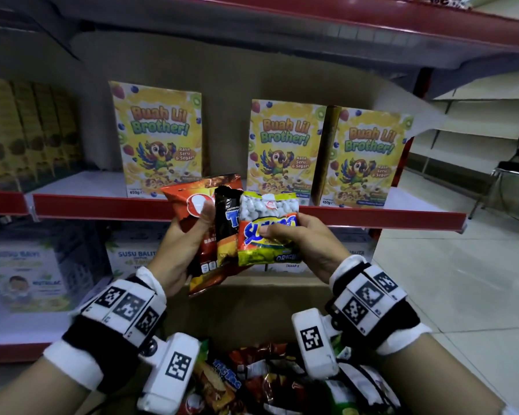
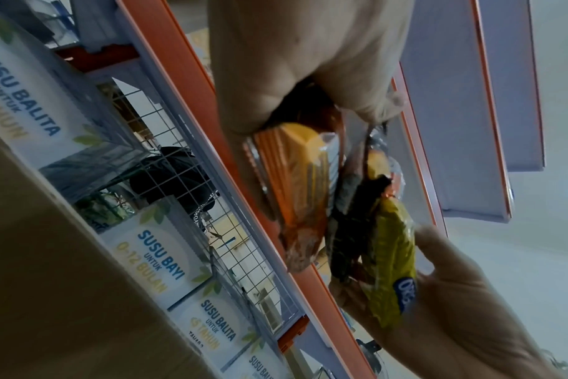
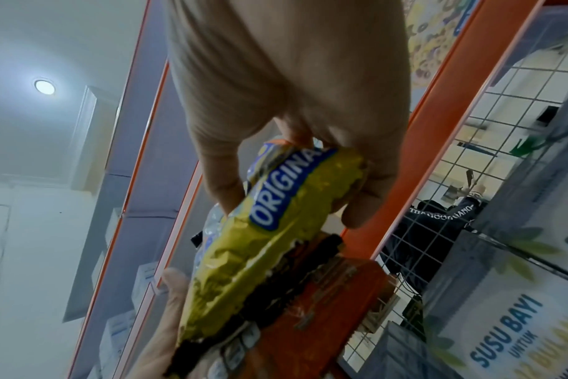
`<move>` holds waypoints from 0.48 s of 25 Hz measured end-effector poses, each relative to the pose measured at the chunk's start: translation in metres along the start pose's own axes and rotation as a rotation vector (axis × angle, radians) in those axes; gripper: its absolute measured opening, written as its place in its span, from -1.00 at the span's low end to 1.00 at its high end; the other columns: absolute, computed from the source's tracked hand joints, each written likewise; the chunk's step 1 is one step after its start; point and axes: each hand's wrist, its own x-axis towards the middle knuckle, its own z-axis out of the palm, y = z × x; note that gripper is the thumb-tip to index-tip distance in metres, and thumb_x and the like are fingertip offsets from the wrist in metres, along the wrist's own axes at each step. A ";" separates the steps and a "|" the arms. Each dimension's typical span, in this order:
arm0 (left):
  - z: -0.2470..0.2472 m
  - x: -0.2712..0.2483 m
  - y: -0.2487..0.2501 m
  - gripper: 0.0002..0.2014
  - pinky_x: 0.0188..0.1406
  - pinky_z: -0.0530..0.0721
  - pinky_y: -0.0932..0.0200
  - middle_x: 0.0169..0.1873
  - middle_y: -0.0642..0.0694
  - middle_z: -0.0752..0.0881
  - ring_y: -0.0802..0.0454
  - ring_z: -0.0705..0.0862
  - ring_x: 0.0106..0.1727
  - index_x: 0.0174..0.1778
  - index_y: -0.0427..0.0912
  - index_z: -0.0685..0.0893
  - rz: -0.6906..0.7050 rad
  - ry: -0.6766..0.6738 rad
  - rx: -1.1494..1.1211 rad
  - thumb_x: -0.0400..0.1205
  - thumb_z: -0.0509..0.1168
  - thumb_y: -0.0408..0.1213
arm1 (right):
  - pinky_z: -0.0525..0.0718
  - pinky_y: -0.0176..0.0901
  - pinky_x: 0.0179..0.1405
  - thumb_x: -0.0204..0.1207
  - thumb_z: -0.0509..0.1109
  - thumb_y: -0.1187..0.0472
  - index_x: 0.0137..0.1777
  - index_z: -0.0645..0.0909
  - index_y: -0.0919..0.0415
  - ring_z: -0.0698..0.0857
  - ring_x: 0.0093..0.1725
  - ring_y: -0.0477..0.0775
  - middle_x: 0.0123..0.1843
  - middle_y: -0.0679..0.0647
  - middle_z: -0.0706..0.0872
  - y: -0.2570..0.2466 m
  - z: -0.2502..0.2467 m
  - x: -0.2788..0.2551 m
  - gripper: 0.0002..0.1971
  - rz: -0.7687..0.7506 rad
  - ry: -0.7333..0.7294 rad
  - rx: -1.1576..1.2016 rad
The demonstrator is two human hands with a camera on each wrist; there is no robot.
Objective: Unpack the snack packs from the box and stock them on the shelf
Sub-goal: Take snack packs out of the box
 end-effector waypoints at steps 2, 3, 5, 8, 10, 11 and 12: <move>-0.002 0.005 0.002 -0.07 -0.43 0.76 0.16 -0.14 0.01 0.85 0.03 0.84 -0.16 0.34 -0.04 0.57 -0.042 0.046 -0.041 0.08 0.46 0.38 | 0.75 -0.09 -0.20 0.30 0.57 0.38 -0.06 0.64 0.27 0.80 -0.22 0.16 -0.21 0.18 0.83 -0.002 -0.007 0.002 -0.76 -0.020 0.030 0.046; -0.005 0.007 0.002 -0.18 -0.44 0.76 0.15 -0.15 -0.03 0.86 0.01 0.84 -0.19 0.31 -0.07 0.59 -0.065 0.055 -0.079 0.19 0.44 0.31 | 0.74 -0.08 -0.20 0.32 0.55 0.39 -0.10 0.63 0.26 0.79 -0.25 0.15 -0.24 0.17 0.82 -0.003 -0.010 0.003 -0.80 -0.031 0.051 0.062; -0.011 0.009 0.003 -0.35 -0.39 0.77 0.07 -0.11 -0.13 0.86 -0.08 0.85 -0.17 0.24 -0.11 0.64 -0.108 0.009 -0.144 0.28 0.46 0.15 | 0.73 -0.10 -0.20 0.36 0.51 0.41 -0.14 0.62 0.27 0.78 -0.31 0.11 -0.31 0.13 0.81 -0.007 -0.019 0.004 -0.86 -0.053 0.100 0.096; -0.015 0.012 -0.001 -0.39 -0.34 0.77 0.06 -0.05 -0.15 0.84 -0.12 0.84 -0.12 0.28 -0.13 0.64 -0.095 -0.018 -0.126 0.28 0.52 -0.09 | 0.75 -0.05 -0.10 0.37 0.48 0.43 -0.07 0.63 0.31 0.78 -0.28 0.11 -0.28 0.14 0.81 -0.013 -0.031 0.005 -0.84 -0.082 0.140 0.137; -0.014 0.014 -0.005 -0.36 -0.34 0.77 0.08 -0.07 -0.13 0.85 -0.10 0.84 -0.14 0.29 -0.11 0.63 -0.064 0.003 -0.110 0.25 0.55 -0.14 | 0.75 -0.01 -0.05 0.35 0.49 0.44 -0.01 0.64 0.34 0.79 -0.26 0.12 -0.25 0.17 0.81 -0.014 -0.035 0.004 -0.79 -0.078 0.116 0.167; -0.013 0.015 -0.007 -0.32 -0.32 0.77 0.07 -0.07 -0.11 0.85 -0.09 0.84 -0.13 0.31 -0.08 0.62 -0.049 0.016 -0.101 0.23 0.56 -0.13 | 0.77 -0.02 -0.08 0.32 0.49 0.44 -0.03 0.64 0.35 0.79 -0.28 0.12 -0.25 0.18 0.82 -0.014 -0.035 0.004 -0.78 -0.074 0.092 0.188; -0.012 0.015 -0.008 -0.29 -0.29 0.78 0.05 -0.05 -0.10 0.85 -0.10 0.84 -0.10 0.33 -0.05 0.60 -0.039 0.025 -0.090 0.22 0.58 -0.09 | 0.78 -0.03 -0.11 0.26 0.51 0.42 -0.07 0.65 0.34 0.80 -0.30 0.12 -0.26 0.19 0.82 -0.015 -0.035 0.003 -0.77 -0.069 0.062 0.204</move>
